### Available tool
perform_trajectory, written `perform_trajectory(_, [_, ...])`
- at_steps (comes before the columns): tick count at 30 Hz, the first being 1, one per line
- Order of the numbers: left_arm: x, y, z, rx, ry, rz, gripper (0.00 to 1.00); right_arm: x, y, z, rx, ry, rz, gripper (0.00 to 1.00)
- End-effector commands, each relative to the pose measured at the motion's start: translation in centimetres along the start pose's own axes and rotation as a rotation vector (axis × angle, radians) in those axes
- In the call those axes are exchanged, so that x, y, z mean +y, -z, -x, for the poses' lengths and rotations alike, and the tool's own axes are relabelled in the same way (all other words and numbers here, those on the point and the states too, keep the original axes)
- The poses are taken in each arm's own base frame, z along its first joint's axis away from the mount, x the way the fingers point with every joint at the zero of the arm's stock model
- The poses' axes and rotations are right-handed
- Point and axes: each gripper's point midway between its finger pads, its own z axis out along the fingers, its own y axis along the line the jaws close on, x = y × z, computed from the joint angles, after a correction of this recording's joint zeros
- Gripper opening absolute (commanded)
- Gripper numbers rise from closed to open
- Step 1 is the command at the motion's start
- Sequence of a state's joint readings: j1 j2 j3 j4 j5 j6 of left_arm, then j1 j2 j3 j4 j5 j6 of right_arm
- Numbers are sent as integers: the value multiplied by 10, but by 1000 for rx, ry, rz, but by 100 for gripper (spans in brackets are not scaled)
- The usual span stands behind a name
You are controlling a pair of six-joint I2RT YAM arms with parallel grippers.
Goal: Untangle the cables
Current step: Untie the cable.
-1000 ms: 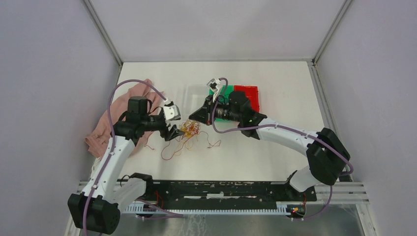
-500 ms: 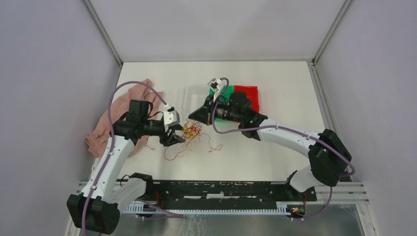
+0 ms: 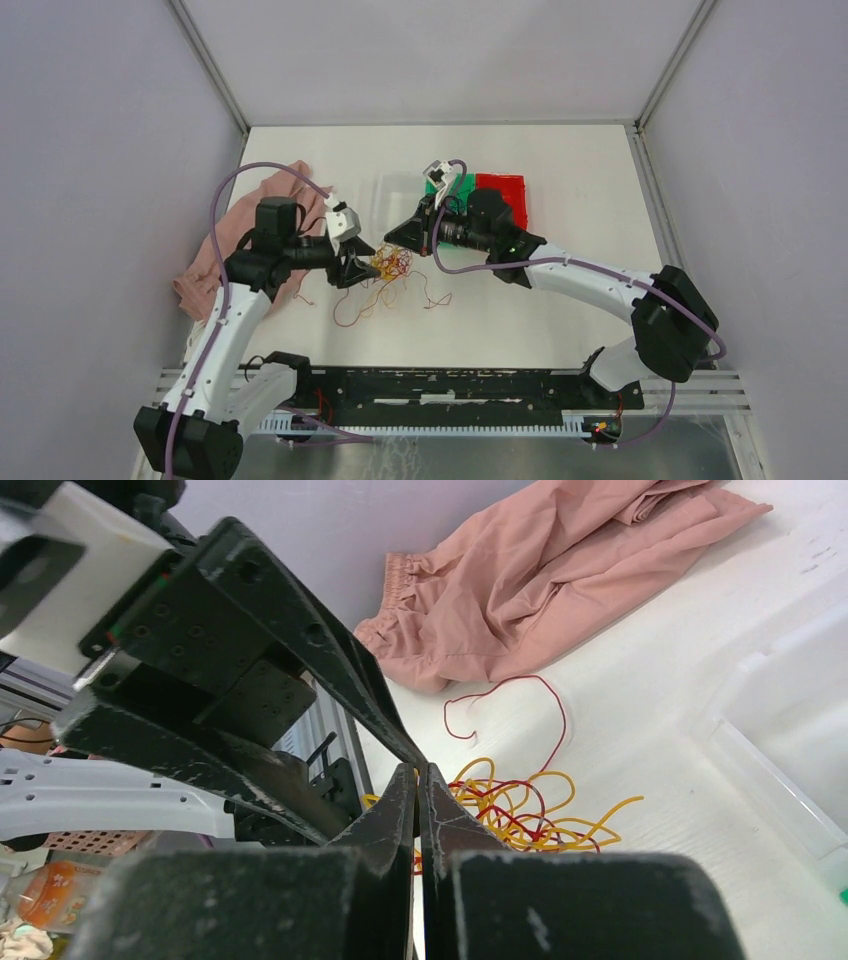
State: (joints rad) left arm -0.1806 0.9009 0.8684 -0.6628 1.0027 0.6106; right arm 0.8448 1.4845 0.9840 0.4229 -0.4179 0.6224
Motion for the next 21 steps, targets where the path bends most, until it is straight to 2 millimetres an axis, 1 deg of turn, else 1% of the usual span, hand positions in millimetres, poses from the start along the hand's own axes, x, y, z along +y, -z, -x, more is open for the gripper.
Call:
perform_trajectory(1, [5, -4, 2, -5, 121, 6, 56, 19, 6, 24, -76, 49, 30, 0])
perform_trajectory(3, [8, -6, 2, -2, 153, 21, 52, 19, 8, 25, -81, 54, 26, 1])
perform_trajectory(5, [10, -6, 7, -21, 175, 27, 47, 19, 9, 23, -80, 56, 22, 0])
perform_trajectory(8, [13, -5, 18, -53, 169, 44, 33, 17, 10, 19, -77, 57, 14, 0])
perform_trajectory(10, [14, -3, 21, -58, 164, 58, 25, 13, 12, 16, -76, 55, -1, 1])
perform_trajectory(13, [15, -1, 22, -56, 156, 79, 20, 10, 14, 12, -76, 55, -13, 0])
perform_trajectory(15, [16, 1, 21, -49, 143, 97, 13, 8, 16, 10, -76, 55, -22, 0])
perform_trajectory(17, [18, 3, 18, -30, 112, 119, 5, 5, 19, 8, -79, 50, -37, 1])
perform_trajectory(20, [23, 6, 14, -4, 88, 149, 3, 3, 22, 9, -91, 51, -51, 1])
perform_trajectory(21, [19, 5, 13, -4, 102, 133, 4, 4, 23, 10, -98, 51, -51, 0])
